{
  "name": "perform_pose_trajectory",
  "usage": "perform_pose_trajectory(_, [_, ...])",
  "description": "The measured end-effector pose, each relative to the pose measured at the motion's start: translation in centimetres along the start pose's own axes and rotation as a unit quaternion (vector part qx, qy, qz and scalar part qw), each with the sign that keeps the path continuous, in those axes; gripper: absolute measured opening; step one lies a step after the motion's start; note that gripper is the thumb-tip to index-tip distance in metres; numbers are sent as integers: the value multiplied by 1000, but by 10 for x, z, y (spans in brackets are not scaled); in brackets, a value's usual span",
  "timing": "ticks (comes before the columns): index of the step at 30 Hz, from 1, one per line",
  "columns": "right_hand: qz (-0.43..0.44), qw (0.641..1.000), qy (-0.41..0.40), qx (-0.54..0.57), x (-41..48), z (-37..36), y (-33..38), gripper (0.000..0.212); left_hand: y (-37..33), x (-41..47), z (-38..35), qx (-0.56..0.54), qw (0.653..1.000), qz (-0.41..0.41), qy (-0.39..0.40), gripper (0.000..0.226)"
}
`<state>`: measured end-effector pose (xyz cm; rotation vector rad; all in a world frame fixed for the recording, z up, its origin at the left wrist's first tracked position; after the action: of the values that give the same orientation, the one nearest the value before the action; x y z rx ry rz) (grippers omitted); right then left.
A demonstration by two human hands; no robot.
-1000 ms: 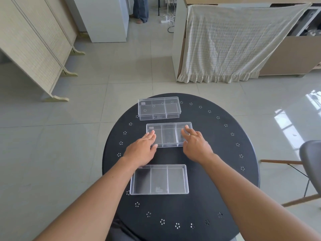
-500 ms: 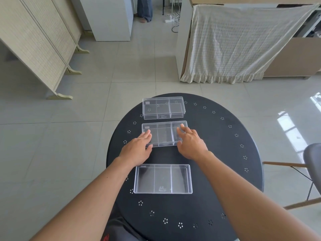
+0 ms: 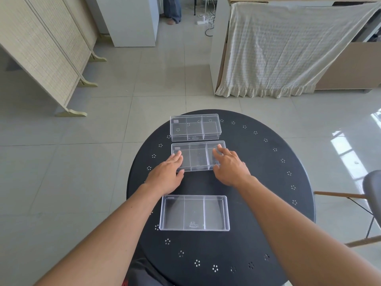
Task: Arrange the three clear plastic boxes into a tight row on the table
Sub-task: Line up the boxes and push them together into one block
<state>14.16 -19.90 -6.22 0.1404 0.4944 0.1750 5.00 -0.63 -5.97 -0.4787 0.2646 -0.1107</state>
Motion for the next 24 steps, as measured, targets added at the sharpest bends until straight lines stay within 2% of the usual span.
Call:
perform_pose_trajectory(7, [18,998,-25,46,-14,16,0,65,-13,-17,13,-12,998,-25,-57,60])
perform_pose_trajectory(12, [27,994,-30,99,-49,5,-6,56,-22,-58,7,-22,997,-41,-66,56])
perform_pose_trajectory(21, [46,995,-33,87,-113,-22,-19,47,-32,-116,-28,-12,998,-42,-47,53])
perform_pose_trajectory(24, [47,995,-43,81,-128,-27,-20,34,-37,-129,-37,-8,997,-39,-59,50])
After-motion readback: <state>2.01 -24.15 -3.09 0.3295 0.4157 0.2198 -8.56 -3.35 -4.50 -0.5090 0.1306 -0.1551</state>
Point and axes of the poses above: each hand's wrist, its own x-axis towards the middle knuckle, its own z-axis out of the back of the hand, y = z × x, the point moved 9 cm from there along x, towards the middle knuckle, and after that the axes turned 15 degrees about -z, right-handed, at the moved point
